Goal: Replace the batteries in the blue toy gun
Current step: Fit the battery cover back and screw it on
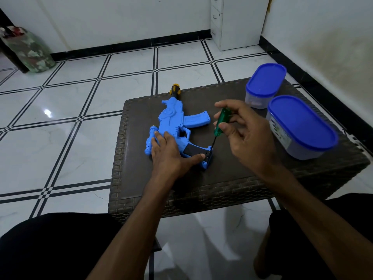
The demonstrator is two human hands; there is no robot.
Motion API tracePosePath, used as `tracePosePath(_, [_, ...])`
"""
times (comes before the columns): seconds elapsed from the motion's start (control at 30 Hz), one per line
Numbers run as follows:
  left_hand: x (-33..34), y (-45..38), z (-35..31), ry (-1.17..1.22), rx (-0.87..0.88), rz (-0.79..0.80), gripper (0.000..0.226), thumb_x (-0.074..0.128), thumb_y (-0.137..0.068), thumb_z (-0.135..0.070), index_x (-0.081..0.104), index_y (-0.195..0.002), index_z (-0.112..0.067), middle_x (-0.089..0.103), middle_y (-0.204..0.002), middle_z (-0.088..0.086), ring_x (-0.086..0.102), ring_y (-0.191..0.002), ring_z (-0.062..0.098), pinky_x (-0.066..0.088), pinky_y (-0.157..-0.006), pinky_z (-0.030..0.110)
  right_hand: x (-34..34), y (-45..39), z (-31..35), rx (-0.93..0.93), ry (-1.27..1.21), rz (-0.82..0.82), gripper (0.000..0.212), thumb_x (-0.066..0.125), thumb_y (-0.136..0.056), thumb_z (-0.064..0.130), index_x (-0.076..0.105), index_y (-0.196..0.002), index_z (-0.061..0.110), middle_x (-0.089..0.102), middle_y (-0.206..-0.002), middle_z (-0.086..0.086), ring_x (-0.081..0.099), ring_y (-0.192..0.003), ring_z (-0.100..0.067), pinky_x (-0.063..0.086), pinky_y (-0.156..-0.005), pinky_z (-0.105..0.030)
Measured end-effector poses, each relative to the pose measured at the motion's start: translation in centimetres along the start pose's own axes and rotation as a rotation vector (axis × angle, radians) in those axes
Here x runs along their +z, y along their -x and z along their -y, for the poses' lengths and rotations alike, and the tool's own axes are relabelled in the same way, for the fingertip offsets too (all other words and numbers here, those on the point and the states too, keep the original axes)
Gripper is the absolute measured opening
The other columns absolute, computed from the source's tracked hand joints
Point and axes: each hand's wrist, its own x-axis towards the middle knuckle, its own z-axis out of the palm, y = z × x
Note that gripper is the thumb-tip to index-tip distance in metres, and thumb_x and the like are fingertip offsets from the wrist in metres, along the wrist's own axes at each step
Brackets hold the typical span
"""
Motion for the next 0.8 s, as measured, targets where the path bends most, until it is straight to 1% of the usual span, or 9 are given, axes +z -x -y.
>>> tracePosePath(0.13, [0.1,0.0,0.0,0.005,0.008,-0.012,0.128,0.073,-0.066,-0.065,0.0,-0.154,-0.007,-0.016,-0.16,0.013,-0.018,-0.147,0.029,0.001,-0.12,0.043,0.1,-0.6,0.6,-0.125,0.098,0.088,0.04,0.063,-0.089,-0.001,0.062,-0.127,0.014,0.065,-0.11,-0.003,0.066,-0.1,-0.016,0.06,-0.079,-0.033])
tracePosePath(0.23, [0.1,0.1,0.0,0.013,0.015,-0.019,0.128,0.073,-0.067,-0.065,0.001,-0.154,-0.006,-0.016,-0.16,0.014,-0.018,-0.147,0.029,0.002,-0.12,0.043,0.2,-1.2,0.8,-0.138,0.149,0.153,0.03,0.068,-0.089,0.006,0.065,-0.117,0.014,0.062,-0.105,-0.004,0.065,-0.092,-0.016,0.058,-0.073,-0.034])
tracePosePath(0.33, [0.1,0.1,0.0,0.011,0.017,-0.021,0.127,0.073,-0.067,-0.065,0.001,-0.154,-0.006,-0.015,-0.16,0.015,-0.017,-0.147,0.03,0.002,-0.121,0.044,0.6,-1.6,0.9,-0.126,0.222,0.147,0.021,0.071,-0.089,0.017,0.06,-0.107,0.017,0.057,-0.098,0.0,0.059,-0.08,-0.011,0.054,-0.066,-0.031])
tracePosePath(0.43, [0.0,0.2,0.0,0.014,0.015,-0.015,0.128,0.073,-0.067,-0.065,0.001,-0.154,-0.006,-0.016,-0.16,0.014,-0.018,-0.147,0.03,0.002,-0.12,0.043,0.9,-1.8,0.9,-0.098,0.248,0.132,0.018,0.068,-0.09,0.017,0.054,-0.102,0.016,0.057,-0.099,0.003,0.058,-0.085,-0.011,0.054,-0.071,-0.033])
tracePosePath(0.5, [0.0,0.1,0.0,0.013,0.014,-0.017,0.128,0.073,-0.067,-0.065,0.001,-0.153,-0.005,-0.016,-0.16,0.015,-0.018,-0.147,0.03,0.001,-0.12,0.043,1.1,-1.8,1.1,-0.051,0.153,0.148,0.018,0.067,-0.091,0.013,0.054,-0.102,0.017,0.065,-0.103,0.003,0.065,-0.094,-0.011,0.057,-0.076,-0.036])
tracePosePath(0.6, [0.1,0.1,0.0,0.009,0.013,-0.02,0.127,0.073,-0.067,-0.065,0.002,-0.153,-0.005,-0.015,-0.16,0.015,-0.018,-0.147,0.03,0.001,-0.12,0.042,1.0,-1.9,1.6,0.024,0.035,0.174,0.033,0.071,-0.089,0.009,0.058,-0.117,0.02,0.072,-0.096,0.004,0.07,-0.089,-0.005,0.059,-0.077,-0.025])
tracePosePath(0.63, [0.1,0.1,0.0,0.009,0.014,-0.022,0.127,0.073,-0.067,-0.065,0.002,-0.153,-0.005,-0.015,-0.16,0.015,-0.018,-0.147,0.03,0.001,-0.12,0.042,0.9,-1.9,1.6,0.01,0.058,0.176,0.036,0.072,-0.088,0.011,0.059,-0.119,0.021,0.072,-0.092,0.004,0.071,-0.085,-0.006,0.059,-0.075,-0.025])
tracePosePath(0.7, [0.1,0.2,0.1,0.016,0.021,-0.025,0.127,0.073,-0.067,-0.065,0.002,-0.153,-0.005,-0.015,-0.16,0.016,-0.018,-0.147,0.03,0.001,-0.12,0.042,0.8,-1.9,1.4,-0.072,0.167,0.169,0.027,0.072,-0.089,0.018,0.065,-0.114,0.021,0.07,-0.089,0.005,0.068,-0.082,-0.01,0.057,-0.071,-0.03])
tracePosePath(0.8, [0.1,0.2,0.1,0.024,0.027,-0.028,0.126,0.073,-0.068,-0.064,0.002,-0.153,-0.005,-0.015,-0.16,0.016,-0.018,-0.147,0.03,0.0,-0.12,0.042,0.6,-1.7,1.1,-0.119,0.142,0.178,0.023,0.064,-0.094,0.019,0.065,-0.117,0.015,0.069,-0.102,0.003,0.066,-0.096,-0.01,0.056,-0.078,-0.031])
